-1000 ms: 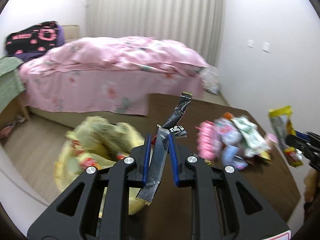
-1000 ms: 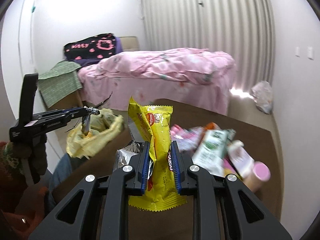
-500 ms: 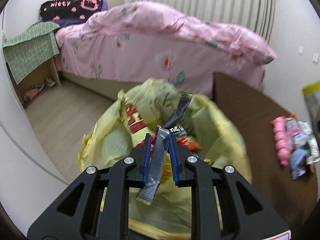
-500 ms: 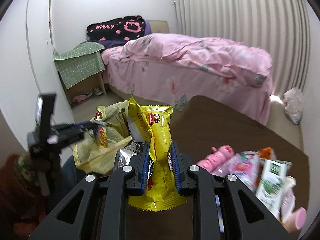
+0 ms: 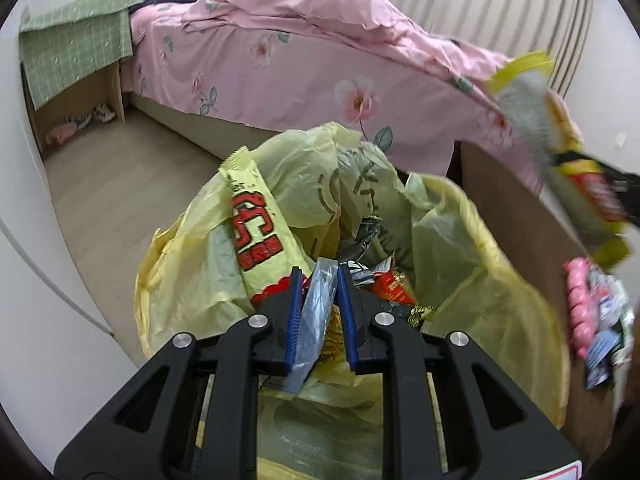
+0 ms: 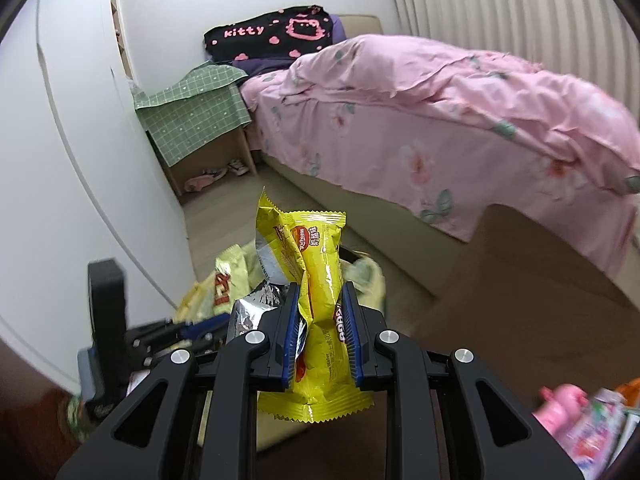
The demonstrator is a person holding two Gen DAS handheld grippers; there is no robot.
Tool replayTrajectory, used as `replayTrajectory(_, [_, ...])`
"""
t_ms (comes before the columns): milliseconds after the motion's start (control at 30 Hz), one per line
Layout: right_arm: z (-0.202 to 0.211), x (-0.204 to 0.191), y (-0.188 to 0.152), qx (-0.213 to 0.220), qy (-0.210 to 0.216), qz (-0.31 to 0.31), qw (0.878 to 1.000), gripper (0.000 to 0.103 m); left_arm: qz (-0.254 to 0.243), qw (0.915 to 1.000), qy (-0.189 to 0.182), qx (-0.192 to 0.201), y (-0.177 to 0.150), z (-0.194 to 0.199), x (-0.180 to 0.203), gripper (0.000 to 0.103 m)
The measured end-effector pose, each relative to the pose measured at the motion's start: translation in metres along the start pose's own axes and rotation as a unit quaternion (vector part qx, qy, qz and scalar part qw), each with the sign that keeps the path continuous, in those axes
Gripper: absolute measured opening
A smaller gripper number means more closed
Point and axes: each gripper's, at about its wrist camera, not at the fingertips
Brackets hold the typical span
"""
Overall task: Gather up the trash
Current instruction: 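Open the left tool to drop the silver wrapper into the bag, then move the left tool back to the table and grasp the milk carton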
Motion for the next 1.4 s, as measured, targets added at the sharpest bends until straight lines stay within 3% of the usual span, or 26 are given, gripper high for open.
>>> replayTrajectory(133, [-0.026,0.002,0.008,-0.015,0.011,-0.015,1.0,0.022,0.024,0.9996,-0.016,0.0,0.0,0.009,-0.007,0.02])
replayTrajectory(200, [-0.037,0.005,0.007,-0.028,0.017,-0.025,0.999,0.028,0.043,0.9989,-0.021,0.002,0.002,0.014,-0.011,0.044])
replayTrajectory(233, [-0.041,0.007,0.005,-0.034,0.018,-0.031,0.999,0.037,0.051,0.9985,-0.02,0.008,0.003,0.018,-0.013,0.046])
replayTrajectory(467, [-0.037,0.017,-0.007,-0.042,0.025,-0.045,0.998,0.047,0.052,0.9979,-0.014,0.037,0.012,0.045,-0.006,0.047])
replayTrajectory(633, [-0.016,0.014,-0.009,-0.023,0.052,-0.038,0.998,0.062,0.05,0.997,-0.008,0.059,0.015,0.064,0.0,0.048])
replayTrajectory(967, [0.044,0.012,-0.016,0.029,-0.003,-0.013,1.0,0.062,0.035,0.9966,-0.006,0.074,0.016,0.094,0.017,0.053])
replayTrajectory(1133, [0.099,0.03,-0.049,0.053,-0.093,-0.009,0.994,0.062,-0.003,0.9967,-0.031,0.075,0.011,0.1,0.052,0.053])
replayTrajectory(1400, [0.179,0.088,-0.124,0.081,-0.172,-0.072,0.979,0.062,-0.092,0.9895,-0.103,0.045,-0.013,0.096,0.14,0.053])
Point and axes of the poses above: each gripper's, at about its wrist camera, not at the fingertips, and z roughly against the way its jaws point, x to its right, y to its top, and after that the axes turned 5 degrees about -x, right-handed
